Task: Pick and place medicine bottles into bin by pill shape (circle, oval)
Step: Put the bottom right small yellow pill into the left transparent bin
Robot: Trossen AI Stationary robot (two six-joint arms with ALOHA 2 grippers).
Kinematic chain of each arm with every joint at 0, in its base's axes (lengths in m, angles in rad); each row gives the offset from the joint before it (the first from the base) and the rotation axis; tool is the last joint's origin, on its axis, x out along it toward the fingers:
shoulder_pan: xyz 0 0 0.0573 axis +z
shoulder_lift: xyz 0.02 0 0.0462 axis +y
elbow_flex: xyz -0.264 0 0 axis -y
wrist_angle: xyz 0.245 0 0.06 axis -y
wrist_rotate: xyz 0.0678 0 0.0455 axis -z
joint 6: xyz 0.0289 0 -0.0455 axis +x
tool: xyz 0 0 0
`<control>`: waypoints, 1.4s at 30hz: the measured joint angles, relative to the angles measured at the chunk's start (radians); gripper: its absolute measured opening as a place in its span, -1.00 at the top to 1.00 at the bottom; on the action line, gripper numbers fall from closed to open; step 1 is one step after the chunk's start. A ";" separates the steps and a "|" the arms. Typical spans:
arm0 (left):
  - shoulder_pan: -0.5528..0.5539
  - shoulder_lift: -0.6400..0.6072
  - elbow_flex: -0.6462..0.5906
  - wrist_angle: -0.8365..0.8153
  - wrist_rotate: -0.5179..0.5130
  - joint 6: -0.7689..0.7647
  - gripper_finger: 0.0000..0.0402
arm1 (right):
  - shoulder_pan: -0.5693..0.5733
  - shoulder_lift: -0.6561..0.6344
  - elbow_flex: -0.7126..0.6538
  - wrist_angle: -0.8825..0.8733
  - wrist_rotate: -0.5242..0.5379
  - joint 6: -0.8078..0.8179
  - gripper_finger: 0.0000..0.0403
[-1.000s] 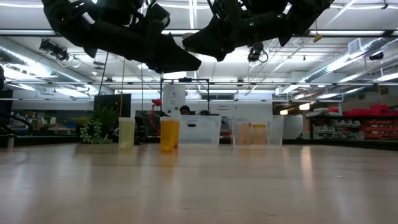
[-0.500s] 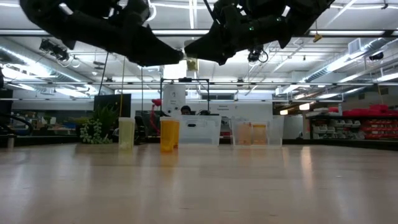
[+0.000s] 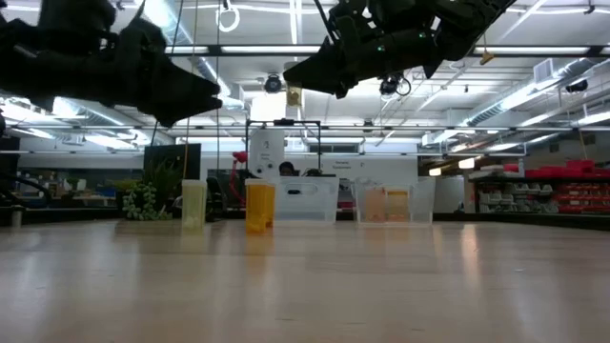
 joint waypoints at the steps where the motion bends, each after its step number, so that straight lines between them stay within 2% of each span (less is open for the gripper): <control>1: 0.000 -0.010 -0.019 0.019 0.000 -0.003 -0.15 | 0.000 0.000 0.000 0.005 0.003 0.000 0.39; 7: 0.000 -0.091 -0.097 0.062 -0.009 -0.008 -0.15 | -0.006 0.000 0.000 0.018 0.030 0.004 0.39; 13: 0.002 -0.168 -0.109 -0.015 -0.017 -0.004 -0.15 | -0.032 0.009 0.000 0.030 0.033 0.024 0.39; 19: 0.007 -0.229 -0.109 -0.092 -0.019 0.016 -0.15 | -0.063 0.124 0.003 0.122 0.034 0.051 0.39; 24: 0.006 -0.233 -0.109 -0.164 -0.018 0.021 -0.15 | -0.115 0.227 0.077 0.131 0.041 0.075 0.39; 33: 0.006 -0.232 -0.110 -0.202 -0.026 0.136 -0.15 | -0.203 0.381 0.348 -0.113 0.041 0.096 0.39; 36: 0.006 -0.233 -0.110 -0.195 -0.031 0.174 -0.15 | -0.231 0.389 0.386 -0.166 0.028 0.074 0.39; 42: 0.006 -0.232 -0.110 -0.194 -0.033 0.181 -0.15 | -0.326 0.388 0.397 -0.177 -0.072 0.086 0.39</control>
